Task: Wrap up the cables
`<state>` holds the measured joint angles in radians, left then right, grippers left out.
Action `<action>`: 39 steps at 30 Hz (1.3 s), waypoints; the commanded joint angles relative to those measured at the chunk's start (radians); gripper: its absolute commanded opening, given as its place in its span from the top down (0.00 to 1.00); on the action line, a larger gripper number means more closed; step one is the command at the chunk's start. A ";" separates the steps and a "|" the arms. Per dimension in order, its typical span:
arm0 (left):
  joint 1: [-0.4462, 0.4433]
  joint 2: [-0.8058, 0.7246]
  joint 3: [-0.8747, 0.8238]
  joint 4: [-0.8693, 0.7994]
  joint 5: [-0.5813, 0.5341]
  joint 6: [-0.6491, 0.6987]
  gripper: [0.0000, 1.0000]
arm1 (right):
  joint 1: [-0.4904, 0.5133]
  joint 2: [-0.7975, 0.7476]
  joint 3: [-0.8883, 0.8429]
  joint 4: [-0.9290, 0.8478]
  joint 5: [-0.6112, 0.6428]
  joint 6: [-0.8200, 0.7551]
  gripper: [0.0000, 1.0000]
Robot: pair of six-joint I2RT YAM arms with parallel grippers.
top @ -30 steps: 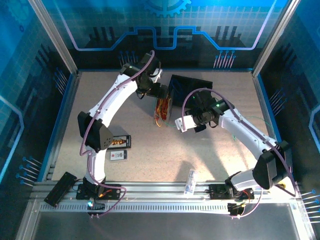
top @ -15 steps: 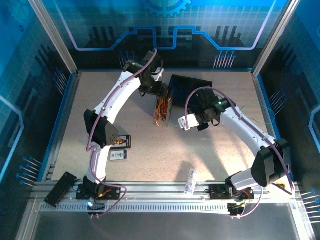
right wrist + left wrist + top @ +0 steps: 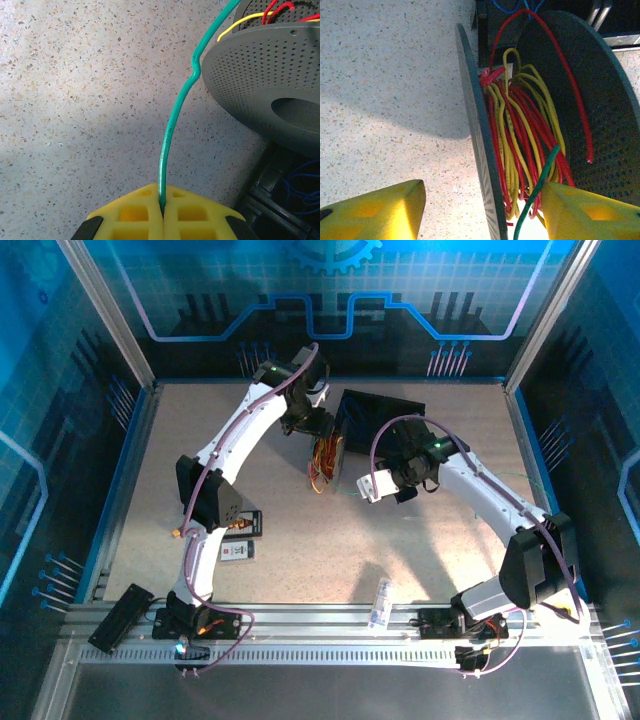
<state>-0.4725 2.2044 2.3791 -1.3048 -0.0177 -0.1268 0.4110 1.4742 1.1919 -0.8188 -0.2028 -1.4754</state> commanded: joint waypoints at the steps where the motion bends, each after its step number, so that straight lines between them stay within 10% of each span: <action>1: 0.003 0.016 0.032 -0.032 0.025 0.012 0.38 | -0.011 0.015 -0.005 0.003 -0.024 -0.011 1.00; 9: 0.003 0.040 0.051 -0.061 0.018 0.020 0.31 | -0.011 0.015 -0.003 0.010 -0.033 -0.010 1.00; 39: 0.004 0.084 0.103 -0.073 0.012 0.012 0.64 | -0.011 0.003 -0.014 0.020 -0.046 0.001 1.00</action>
<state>-0.4725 2.2917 2.4603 -1.3567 -0.0105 -0.1196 0.4110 1.4811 1.1915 -0.7921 -0.2180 -1.4746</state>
